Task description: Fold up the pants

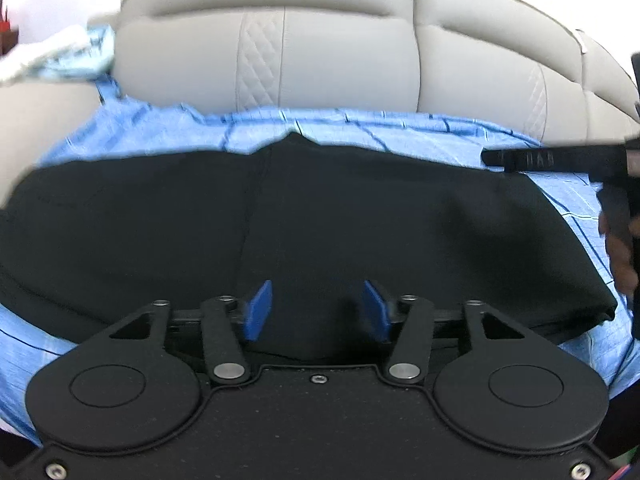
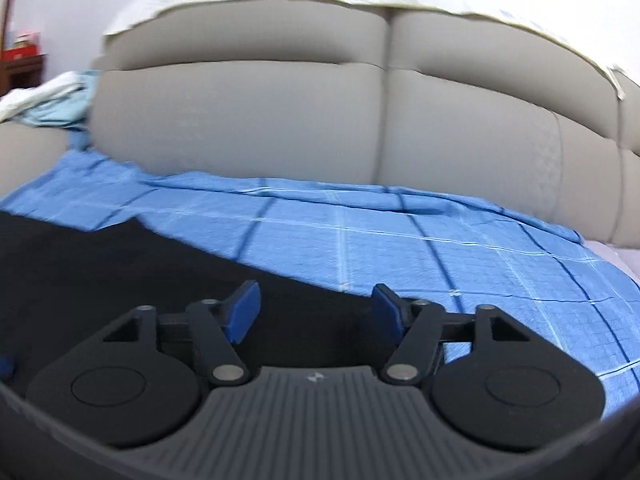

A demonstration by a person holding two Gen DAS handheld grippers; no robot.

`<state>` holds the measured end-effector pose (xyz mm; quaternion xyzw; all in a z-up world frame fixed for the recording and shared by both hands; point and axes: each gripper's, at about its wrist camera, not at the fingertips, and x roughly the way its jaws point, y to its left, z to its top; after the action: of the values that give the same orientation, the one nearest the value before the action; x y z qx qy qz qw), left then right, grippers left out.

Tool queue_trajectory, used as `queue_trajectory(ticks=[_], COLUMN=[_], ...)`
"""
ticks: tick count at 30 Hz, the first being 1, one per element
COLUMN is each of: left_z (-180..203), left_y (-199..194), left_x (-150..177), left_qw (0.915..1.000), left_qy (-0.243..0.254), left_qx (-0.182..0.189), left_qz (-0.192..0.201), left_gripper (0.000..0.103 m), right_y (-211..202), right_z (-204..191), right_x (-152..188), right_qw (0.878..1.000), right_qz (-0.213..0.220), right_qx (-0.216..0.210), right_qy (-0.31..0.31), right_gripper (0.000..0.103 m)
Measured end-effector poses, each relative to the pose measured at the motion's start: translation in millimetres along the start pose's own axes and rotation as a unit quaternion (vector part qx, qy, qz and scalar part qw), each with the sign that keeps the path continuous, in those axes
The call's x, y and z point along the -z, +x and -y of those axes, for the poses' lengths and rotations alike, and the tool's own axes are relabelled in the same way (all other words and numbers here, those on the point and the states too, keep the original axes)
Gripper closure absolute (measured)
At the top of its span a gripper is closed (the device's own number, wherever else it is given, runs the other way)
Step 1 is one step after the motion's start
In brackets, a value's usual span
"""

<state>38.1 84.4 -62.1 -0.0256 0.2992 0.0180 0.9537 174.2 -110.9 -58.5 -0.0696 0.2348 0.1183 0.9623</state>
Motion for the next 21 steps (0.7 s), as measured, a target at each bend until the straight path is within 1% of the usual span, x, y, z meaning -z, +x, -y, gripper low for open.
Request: queue_trajectory(ticks=[3,5,6,8,10,11,14,17,18,19,21], left_z=[-5,-13,-19,-28,-35,-39,-43,-45,-44,-44,-44], left_y=[-14,-19,-20,-20,-19,-17,-12,-9,-8,-8,-5], left_x=[1,2,4,7,9,10,13,16,16,17,16], left_qw=[0.9996,0.9994,0.9993,0.9991,0.9989,0.9987,0.998,0.9979,0.9978,0.9978,0.9977], left_qy=[0.013,0.006,0.0,-0.013,-0.029,-0.034,-0.037,-0.036,-0.035,-0.036,-0.041], left_qx=[-0.022,-0.03,-0.035,-0.039,-0.038,-0.038,-0.045,-0.047,-0.048,-0.048,-0.046], left_qz=[0.015,0.015,0.014,0.008,-0.004,-0.008,-0.024,-0.028,-0.028,-0.029,-0.03], left_gripper=[0.044,0.044,0.046,0.05,0.055,0.056,0.056,0.055,0.055,0.055,0.055], right_y=[-16,-27,-31,-39,-45,-46,-46,-41,-40,-39,-34], right_z=[-17,-35,-44,-62,-81,-89,-113,-125,-126,-124,-115], right_x=[15,27,34,43,55,60,72,82,85,88,87], right_qw=[1.0,0.999,0.998,0.997,0.995,0.994,0.991,0.99,0.991,0.992,0.994], right_qz=[0.009,0.019,0.024,0.035,0.041,0.04,0.034,0.022,0.026,0.03,0.021], right_qx=[-0.017,-0.02,-0.021,-0.027,-0.046,-0.051,-0.059,-0.064,-0.062,-0.061,-0.073], right_qy=[-0.013,-0.036,-0.049,-0.067,-0.083,-0.091,-0.115,-0.121,-0.117,-0.108,-0.075], right_gripper=[0.02,0.016,0.014,0.012,0.009,0.007,0.007,0.006,0.004,0.003,0.0])
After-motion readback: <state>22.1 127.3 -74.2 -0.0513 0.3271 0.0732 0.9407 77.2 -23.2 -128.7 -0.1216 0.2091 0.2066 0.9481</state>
